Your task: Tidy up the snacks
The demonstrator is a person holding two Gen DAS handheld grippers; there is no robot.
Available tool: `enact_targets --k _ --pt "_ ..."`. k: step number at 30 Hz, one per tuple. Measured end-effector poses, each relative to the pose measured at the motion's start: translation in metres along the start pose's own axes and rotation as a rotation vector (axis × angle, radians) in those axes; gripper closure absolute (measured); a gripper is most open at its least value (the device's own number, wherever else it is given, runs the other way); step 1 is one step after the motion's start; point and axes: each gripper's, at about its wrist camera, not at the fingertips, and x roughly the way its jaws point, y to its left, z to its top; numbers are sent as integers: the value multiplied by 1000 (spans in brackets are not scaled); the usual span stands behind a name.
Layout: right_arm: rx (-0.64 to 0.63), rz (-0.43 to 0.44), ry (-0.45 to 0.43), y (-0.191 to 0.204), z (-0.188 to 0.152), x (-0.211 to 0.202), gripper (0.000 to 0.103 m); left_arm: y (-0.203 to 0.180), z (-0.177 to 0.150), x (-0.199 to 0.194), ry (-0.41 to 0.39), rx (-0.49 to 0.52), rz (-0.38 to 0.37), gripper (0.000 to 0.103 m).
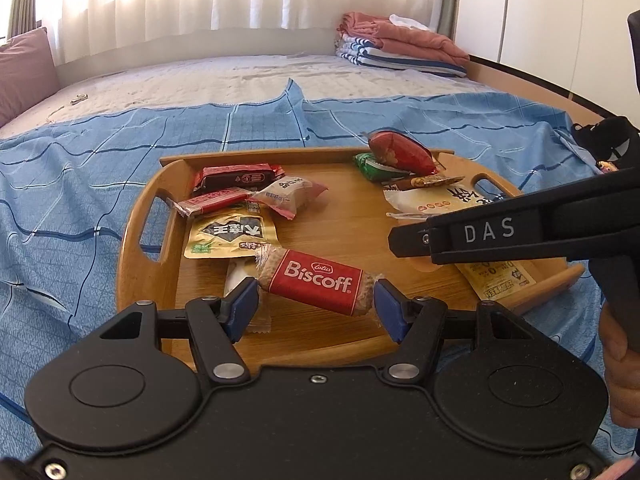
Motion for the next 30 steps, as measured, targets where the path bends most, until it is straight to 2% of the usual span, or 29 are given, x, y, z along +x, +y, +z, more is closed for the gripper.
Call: enact_targets --k 5,6,7,15,18,23,27,30 --pt "11 4 4 0 -3 2 60 0 -1 -1 7 3 4 36" --pt "11 6 -2 0 -3 0 48 0 -1 -1 8 4 4 34" --pt "12 12 -7 0 -2 -1 43 0 -1 -2 9 5 4 33" --pt "28 38 -72 3 -10 -33 22 3 -9 -29 -14 21 9 15" --pt "10 13 -125 4 -28 -55 13 5 -17 -46 -24 27 20 10" --pt "-23 -59 -192 8 -70 -89 8 13 -41 -76 -35 0 53 3" --pt "-66 -105 -192 13 -103 -99 2 22 -65 -91 -21 -38 76 2" --pt "-112 -141 -163 18 -118 -91 1 28 -80 -90 16 -67 96 1"
